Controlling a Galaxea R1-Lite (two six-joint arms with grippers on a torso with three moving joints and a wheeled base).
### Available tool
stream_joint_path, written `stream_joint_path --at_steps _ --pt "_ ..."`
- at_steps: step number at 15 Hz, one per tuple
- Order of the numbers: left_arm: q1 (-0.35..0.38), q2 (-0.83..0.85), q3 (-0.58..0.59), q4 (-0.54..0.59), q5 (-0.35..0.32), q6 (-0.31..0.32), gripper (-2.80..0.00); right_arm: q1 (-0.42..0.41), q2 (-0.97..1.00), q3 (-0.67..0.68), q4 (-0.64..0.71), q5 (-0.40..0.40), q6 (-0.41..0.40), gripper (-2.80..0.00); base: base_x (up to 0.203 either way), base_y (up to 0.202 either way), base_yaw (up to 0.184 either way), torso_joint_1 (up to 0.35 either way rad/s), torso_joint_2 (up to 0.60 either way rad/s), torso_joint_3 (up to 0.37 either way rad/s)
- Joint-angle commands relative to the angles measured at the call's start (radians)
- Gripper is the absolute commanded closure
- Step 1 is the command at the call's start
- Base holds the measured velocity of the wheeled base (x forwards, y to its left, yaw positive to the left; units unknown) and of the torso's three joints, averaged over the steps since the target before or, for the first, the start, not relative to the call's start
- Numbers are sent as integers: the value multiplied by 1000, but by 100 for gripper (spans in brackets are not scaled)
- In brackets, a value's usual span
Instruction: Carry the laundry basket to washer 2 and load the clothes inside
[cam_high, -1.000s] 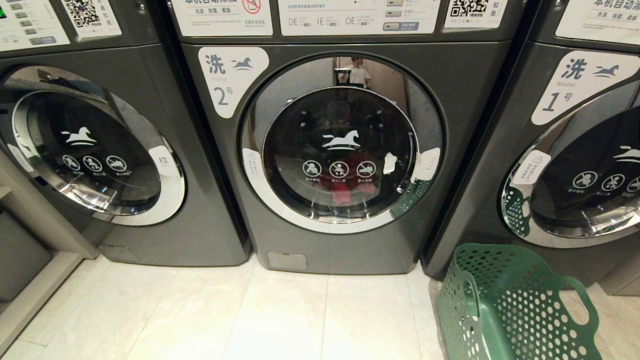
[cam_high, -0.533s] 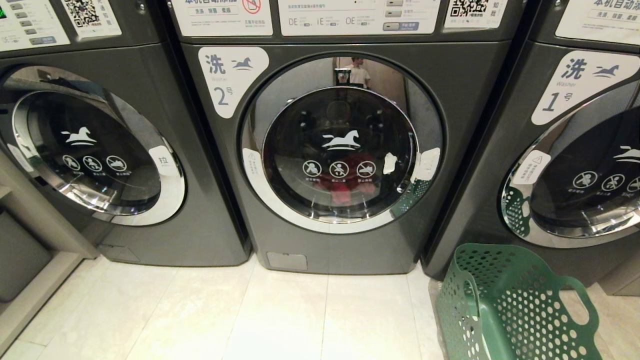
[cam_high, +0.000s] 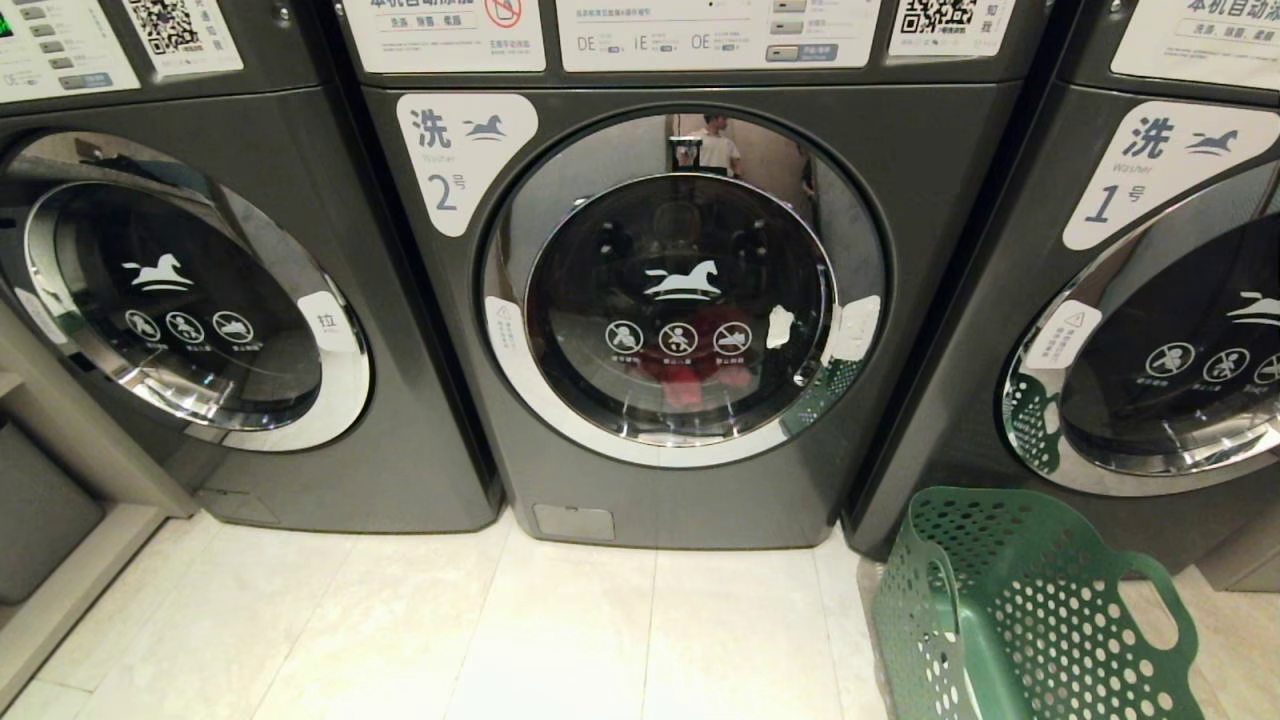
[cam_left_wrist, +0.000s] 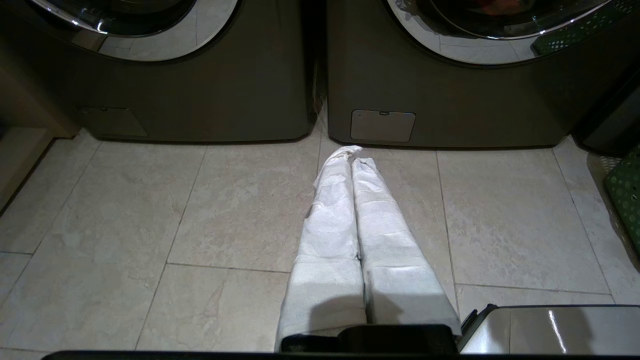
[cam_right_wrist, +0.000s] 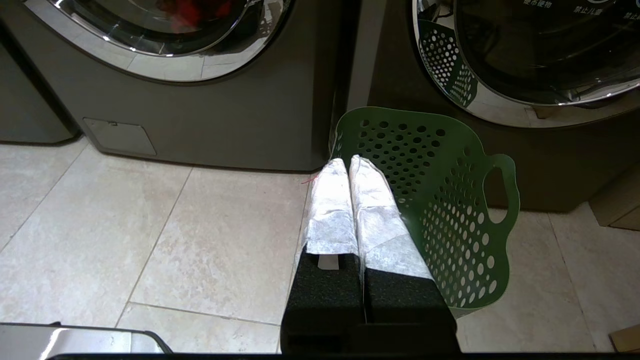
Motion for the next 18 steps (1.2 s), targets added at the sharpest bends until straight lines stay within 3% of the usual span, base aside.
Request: stream_joint_path --at_steps 1,6,18 --pt "0 0 0 1 1 0 0 0 0 1 1 0 -1 0 0 0 0 0 0 0" --pt "0 0 0 1 13 -46 0 0 0 -1 0 0 -1 0 0 0 0 0 0 0" --pt "0 0 0 1 12 -49 0 0 0 -1 0 2 3 0 0 0 0 0 0 0"
